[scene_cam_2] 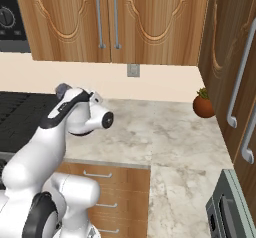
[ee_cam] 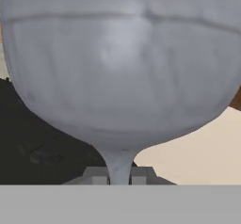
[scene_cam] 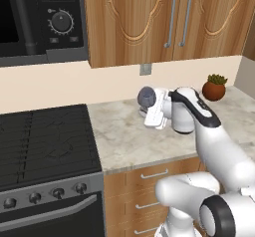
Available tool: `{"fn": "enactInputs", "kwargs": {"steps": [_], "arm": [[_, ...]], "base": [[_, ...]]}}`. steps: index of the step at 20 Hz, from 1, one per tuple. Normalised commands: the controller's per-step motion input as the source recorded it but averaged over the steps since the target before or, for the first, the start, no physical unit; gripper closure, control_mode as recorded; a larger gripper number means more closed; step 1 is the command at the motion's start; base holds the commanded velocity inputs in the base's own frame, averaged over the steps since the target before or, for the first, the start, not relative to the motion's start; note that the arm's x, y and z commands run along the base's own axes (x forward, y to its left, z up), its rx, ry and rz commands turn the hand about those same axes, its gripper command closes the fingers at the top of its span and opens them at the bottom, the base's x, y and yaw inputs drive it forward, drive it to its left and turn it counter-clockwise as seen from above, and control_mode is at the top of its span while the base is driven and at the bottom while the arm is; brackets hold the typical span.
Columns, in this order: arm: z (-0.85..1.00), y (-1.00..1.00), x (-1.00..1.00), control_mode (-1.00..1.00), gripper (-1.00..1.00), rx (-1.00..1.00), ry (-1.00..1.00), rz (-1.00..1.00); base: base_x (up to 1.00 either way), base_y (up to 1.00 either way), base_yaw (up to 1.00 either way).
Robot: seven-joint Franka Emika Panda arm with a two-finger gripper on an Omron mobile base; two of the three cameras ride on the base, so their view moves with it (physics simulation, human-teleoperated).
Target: Retrieve the wine glasses from the counter and place one next to each plate.
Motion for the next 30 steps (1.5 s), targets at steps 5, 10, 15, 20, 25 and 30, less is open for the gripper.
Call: {"fn": "enactInputs", "kwargs": {"steps": [5, 10, 15, 20, 25, 30], "arm": [[0.00, 0.00, 0.00, 1.00, 1.00, 0.00, 0.00, 0.00], [0.00, 0.00, 0.00, 1.00, 1.00, 0.00, 0.00, 0.00], [0.00, 0.00, 0.00, 1.00, 1.00, 0.00, 0.00, 0.00], [0.00, 0.00, 0.00, 1.00, 1.00, 0.00, 0.00, 0.00], [0.00, 0.00, 0.00, 1.00, 1.00, 0.00, 0.00, 0.00], [0.00, 0.00, 0.00, 1.00, 1.00, 0.00, 0.00, 0.00]], "base": [[-0.95, 0.63, 0.14], [-0.66, 0.94, 0.32], [-0.45, 0.79, 0.55], [-0.50, 0.21, 0.57], [-0.34, 0.04, 0.53], [-0.17, 0.18, 0.52]]}}
